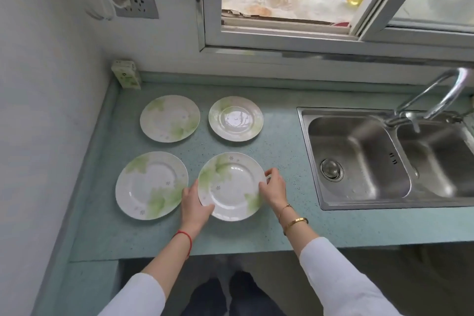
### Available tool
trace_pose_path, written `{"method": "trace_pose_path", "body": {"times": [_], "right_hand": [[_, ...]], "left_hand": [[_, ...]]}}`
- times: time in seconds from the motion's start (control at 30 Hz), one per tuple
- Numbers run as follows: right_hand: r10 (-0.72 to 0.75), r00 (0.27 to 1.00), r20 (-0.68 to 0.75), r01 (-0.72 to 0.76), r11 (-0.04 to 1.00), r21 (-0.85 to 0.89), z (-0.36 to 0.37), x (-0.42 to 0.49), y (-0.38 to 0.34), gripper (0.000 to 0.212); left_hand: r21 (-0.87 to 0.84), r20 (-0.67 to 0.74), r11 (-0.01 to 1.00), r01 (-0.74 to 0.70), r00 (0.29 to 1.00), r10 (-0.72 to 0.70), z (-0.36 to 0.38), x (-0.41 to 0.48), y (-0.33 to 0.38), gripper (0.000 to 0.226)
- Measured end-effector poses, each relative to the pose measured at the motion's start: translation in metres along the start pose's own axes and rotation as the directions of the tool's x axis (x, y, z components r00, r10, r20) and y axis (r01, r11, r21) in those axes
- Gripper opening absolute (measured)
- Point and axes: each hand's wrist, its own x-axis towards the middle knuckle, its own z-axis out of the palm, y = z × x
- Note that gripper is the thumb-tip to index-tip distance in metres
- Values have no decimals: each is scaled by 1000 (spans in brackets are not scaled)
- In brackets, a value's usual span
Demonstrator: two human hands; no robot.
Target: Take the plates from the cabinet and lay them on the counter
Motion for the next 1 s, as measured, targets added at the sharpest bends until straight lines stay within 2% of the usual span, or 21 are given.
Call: {"method": "trace_pose_path", "body": {"times": [0.43,0.77,0.93,1.0], "right_hand": [[-61,995,85,74,983,-167,7,32,6,26],[-83,989,119,105,975,-195,4,37,11,24],[-64,991,121,83,985,-155,-3,38,14,27],[-55,993,102,66,991,-116,-10,37,14,31]], "left_hand": [[-4,-17,999,53,998,-53,17,22,-1,76],[44,-23,992,118,993,-117,25,25,-5,84],[19,-27,997,74,997,-73,22,21,-6,82],[5,-39,994,108,993,-108,16,15,-7,81]]}}
